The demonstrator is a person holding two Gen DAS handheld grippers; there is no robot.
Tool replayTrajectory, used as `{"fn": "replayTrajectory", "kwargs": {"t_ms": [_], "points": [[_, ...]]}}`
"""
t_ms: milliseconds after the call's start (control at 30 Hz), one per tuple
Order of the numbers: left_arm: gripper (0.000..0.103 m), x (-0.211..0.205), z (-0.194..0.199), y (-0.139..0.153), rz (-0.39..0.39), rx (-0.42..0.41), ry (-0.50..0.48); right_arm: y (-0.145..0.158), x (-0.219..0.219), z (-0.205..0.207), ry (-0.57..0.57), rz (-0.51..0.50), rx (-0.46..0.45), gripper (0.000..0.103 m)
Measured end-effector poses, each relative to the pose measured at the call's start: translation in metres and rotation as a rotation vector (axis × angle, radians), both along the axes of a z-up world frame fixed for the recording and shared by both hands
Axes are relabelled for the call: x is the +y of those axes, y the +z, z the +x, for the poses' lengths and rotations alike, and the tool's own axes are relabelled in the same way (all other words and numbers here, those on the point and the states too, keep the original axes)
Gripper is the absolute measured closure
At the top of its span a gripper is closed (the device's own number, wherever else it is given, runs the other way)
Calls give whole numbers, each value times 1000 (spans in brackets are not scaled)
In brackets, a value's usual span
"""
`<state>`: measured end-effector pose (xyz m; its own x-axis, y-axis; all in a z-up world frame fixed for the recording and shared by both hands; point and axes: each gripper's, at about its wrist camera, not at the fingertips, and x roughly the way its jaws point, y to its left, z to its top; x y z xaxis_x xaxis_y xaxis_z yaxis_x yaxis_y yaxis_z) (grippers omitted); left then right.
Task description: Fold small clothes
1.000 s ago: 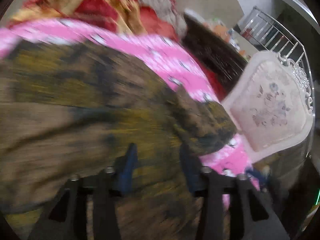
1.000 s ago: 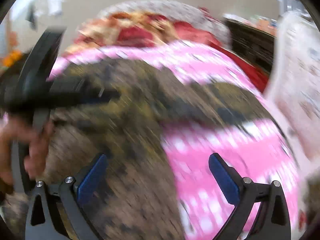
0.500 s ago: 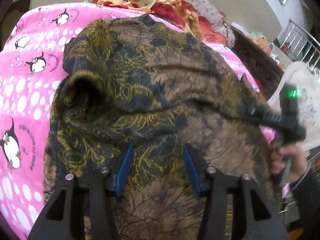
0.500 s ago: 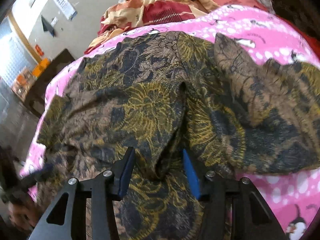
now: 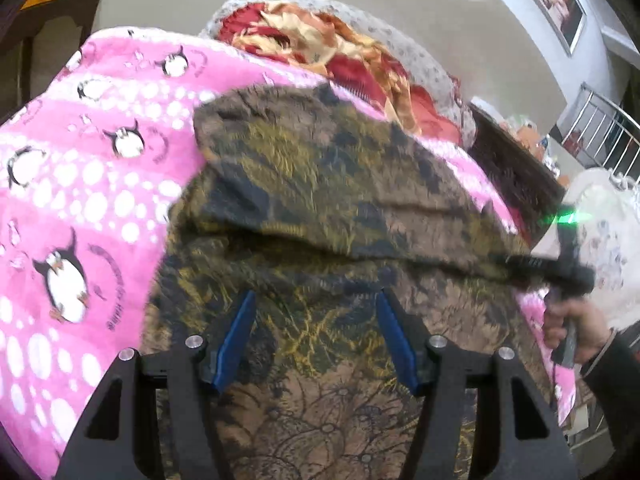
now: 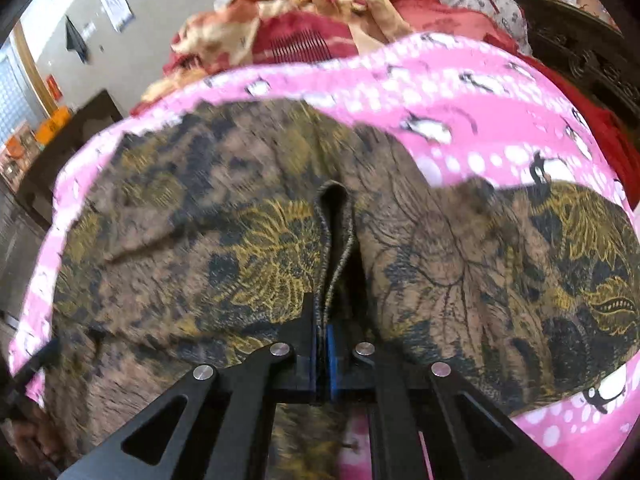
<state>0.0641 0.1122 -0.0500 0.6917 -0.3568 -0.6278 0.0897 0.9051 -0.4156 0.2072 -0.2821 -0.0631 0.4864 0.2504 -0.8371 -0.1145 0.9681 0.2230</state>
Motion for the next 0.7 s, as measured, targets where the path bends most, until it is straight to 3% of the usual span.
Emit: {"fn": "replayTrajectory", "kwargs": {"t_ms": [100,167,233,300,400,567,633,667,700], "points": [[42,5,14,23,23,-37,2,2,0,1,0,2,-9,97],[42,6,34,38,62,-57,21,13,-5,-4,-16,16,-31,89],[42,5,61,48,77,-56,23,32,-12,-14,-42,1,-106,57],[42,1,91,50,93,-42,41,50,-16,-26,-60,10,-183,49],[42,-9,134,35,131,7,70,56,-7,-26,-33,33,-203,48],[44,-27,163,-13,294,42,119,33,27,4,23,11,-192,48],[48,-10,164,-21,213,50,158,4,37,24,27,-39,-145,49],[59,-2,165,-23,182,56,180,-8,39,34,16,-68,-106,50],[62,8,166,-27,134,73,201,-19,33,40,-1,-13,-92,49]]}}
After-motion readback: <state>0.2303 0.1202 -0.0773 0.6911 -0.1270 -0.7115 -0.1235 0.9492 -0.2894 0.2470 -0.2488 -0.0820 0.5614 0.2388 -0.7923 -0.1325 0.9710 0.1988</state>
